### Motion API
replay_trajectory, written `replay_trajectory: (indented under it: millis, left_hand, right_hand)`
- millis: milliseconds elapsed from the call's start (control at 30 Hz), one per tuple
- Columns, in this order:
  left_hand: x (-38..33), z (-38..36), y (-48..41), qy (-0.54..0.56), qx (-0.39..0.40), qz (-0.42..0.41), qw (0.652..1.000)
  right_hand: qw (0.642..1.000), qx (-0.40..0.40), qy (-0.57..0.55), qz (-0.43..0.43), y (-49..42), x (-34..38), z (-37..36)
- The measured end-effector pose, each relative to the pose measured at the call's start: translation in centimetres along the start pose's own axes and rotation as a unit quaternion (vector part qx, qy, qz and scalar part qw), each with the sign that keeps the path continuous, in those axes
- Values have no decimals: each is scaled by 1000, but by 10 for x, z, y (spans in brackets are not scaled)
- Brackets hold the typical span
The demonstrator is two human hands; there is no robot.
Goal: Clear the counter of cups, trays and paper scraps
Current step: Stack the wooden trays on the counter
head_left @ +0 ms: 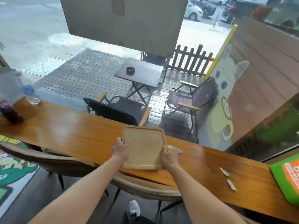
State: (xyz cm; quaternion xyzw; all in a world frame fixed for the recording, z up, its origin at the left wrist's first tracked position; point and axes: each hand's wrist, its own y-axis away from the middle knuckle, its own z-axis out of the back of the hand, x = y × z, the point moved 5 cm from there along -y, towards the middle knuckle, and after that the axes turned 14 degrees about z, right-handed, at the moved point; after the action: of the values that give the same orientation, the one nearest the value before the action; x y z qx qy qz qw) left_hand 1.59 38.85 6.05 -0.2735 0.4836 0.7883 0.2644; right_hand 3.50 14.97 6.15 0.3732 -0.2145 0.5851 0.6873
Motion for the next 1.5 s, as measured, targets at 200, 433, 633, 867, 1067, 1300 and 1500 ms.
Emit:
replay_trajectory:
  millis: [200,433,633,867,1067,1300,1500]
  left_hand:
    - [-11,-7,-28,-36,-3,19,999]
    - [-28,-36,-73,-66,64,96,991]
    - [-26,-57,-104,-115,67,118,984]
    - [-22,-66,-127,-210,26,83,974]
    - [-23,-73,-136,-207,40,77,974]
    - [-21,-77,-139,-207,14,68,976]
    - [-15,-79,-147,-208,-12,93,974]
  right_hand:
    - [1000,2,6,-16,-25,-2,-9]
    - [998,20,25,-46,-57,-24,-5]
    - [996,33,19,-85,-78,-44,-13]
    - [989,54,37,-135,-86,-58,-27]
    - [984,30,31,-174,-86,-67,-33]
    - [983,52,65,-162,-98,-67,-35]
    - [982,53,69,-165,-105,-78,-48]
